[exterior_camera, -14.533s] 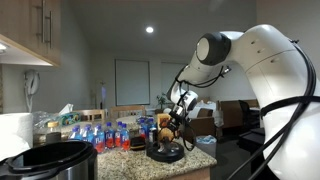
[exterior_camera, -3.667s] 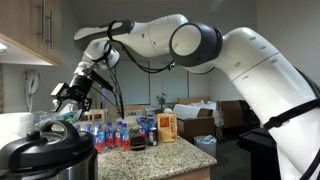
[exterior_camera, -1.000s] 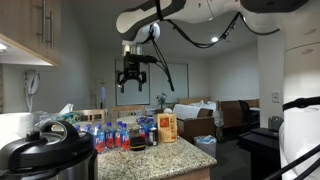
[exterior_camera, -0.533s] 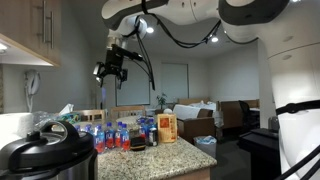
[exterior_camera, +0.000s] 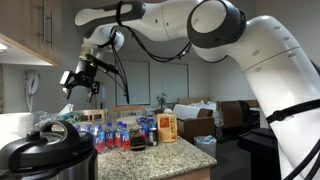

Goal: Put the black lid on the rice cooker then remove it and place it on the counter.

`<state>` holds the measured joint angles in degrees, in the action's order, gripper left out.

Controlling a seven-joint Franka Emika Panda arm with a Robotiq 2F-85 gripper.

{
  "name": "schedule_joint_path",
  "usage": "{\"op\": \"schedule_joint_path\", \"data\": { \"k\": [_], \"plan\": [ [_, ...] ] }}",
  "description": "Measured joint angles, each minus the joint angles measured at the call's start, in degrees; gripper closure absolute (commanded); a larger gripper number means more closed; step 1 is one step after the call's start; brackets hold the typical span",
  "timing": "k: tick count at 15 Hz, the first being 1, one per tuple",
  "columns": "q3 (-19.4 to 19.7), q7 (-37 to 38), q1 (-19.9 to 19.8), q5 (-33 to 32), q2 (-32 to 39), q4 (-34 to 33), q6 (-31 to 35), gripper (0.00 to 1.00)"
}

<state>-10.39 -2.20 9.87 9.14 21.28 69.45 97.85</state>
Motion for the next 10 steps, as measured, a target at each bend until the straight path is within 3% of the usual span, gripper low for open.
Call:
{"op": "schedule_joint_path", "data": {
  "k": [4, 10],
  "plan": [
    [-2.97, -2.78, 0.28, 5.19, 5.77, -5.04, -4.22, 0.00],
    [-4.84, -2.79, 0.11, 9.02, 8.71, -9.51, -13.82, 0.00]
  ]
}}
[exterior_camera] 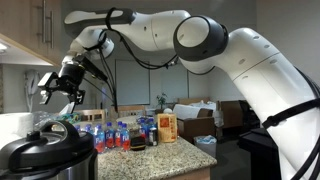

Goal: Put the black lid on the rice cooker then remove it and place it on the counter.

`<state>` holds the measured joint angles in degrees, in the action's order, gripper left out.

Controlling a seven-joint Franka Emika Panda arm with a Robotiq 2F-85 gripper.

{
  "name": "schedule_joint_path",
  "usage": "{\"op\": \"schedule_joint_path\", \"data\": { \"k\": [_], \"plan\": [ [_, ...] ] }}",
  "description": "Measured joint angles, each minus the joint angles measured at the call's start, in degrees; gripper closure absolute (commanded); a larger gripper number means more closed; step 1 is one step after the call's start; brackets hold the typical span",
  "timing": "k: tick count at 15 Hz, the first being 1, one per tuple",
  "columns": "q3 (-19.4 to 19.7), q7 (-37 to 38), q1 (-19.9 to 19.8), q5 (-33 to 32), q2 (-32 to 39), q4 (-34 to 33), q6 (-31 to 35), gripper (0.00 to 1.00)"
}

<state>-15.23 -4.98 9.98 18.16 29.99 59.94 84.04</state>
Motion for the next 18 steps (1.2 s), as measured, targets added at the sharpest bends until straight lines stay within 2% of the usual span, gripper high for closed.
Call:
{"op": "schedule_joint_path", "data": {
  "k": [5, 16, 17, 18],
  "plan": [
    [-0.01, 0.00, -0.27, 2.53, 2.18, -0.48, -1.87, 0.00],
    [-0.31, 0.10, -0.06, 3.58, 4.73, -0.65, -1.81, 0.00],
    [-0.31, 0.10, -0.13, 4.03, 4.91, -0.67, -1.81, 0.25],
    [-0.31, 0.10, -0.20, 4.50, 5.18, -0.70, -1.81, 0.26]
  ]
}}
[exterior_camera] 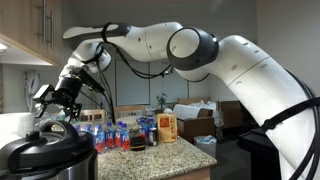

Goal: Put the black lid on the rice cooker then remove it and place it on the counter.

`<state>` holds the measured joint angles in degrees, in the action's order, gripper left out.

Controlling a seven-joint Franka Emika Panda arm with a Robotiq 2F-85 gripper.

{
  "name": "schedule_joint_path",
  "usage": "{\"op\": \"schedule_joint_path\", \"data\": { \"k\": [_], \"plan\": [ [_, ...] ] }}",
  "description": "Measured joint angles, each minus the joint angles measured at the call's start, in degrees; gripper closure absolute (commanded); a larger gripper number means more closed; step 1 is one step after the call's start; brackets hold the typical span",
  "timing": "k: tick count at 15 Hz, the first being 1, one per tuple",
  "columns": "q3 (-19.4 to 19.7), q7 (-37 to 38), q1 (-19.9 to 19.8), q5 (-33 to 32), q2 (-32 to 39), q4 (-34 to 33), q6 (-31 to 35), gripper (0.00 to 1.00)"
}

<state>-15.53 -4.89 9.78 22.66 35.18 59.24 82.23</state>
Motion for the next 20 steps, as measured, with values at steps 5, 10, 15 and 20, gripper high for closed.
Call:
{"op": "schedule_joint_path", "data": {
  "k": [5, 10, 15, 20],
  "plan": [
    [0.00, 0.00, -0.43, 2.08, 2.36, -0.86, 0.00, 0.59],
    [0.00, 0.00, -0.90, 4.42, 4.40, -2.26, 0.00, 0.92],
    [0.03, 0.00, -1.26, 5.02, 5.07, -2.67, 1.04, 1.00],
    [-0.04, 0.00, -1.24, 5.12, 5.08, -2.76, 1.85, 1.00]
  ]
}}
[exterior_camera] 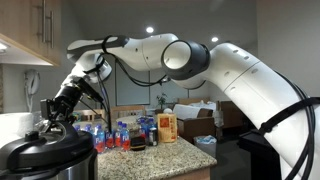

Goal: Put the black lid on the rice cooker then remove it and place it on the counter.

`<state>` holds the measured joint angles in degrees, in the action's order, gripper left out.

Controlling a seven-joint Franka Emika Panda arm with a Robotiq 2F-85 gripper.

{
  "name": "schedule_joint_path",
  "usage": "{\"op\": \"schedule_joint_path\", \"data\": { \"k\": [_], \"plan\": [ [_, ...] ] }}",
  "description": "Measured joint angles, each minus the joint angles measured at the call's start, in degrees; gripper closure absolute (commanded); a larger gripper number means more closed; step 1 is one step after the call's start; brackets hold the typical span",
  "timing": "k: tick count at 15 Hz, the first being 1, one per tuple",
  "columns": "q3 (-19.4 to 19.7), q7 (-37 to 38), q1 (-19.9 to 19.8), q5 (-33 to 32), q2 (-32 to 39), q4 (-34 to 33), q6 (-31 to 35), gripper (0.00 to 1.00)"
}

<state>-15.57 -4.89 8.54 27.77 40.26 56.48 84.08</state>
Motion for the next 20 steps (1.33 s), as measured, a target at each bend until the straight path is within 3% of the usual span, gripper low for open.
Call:
{"op": "schedule_joint_path", "data": {
  "k": [10, 20],
  "plan": [
    [-1.40, 0.00, 1.45, 0.01, -0.23, -1.42, 3.52, 1.00],
    [-1.26, 0.00, -0.18, 0.01, -2.11, -2.29, 6.91, 1.00]
  ]
}}
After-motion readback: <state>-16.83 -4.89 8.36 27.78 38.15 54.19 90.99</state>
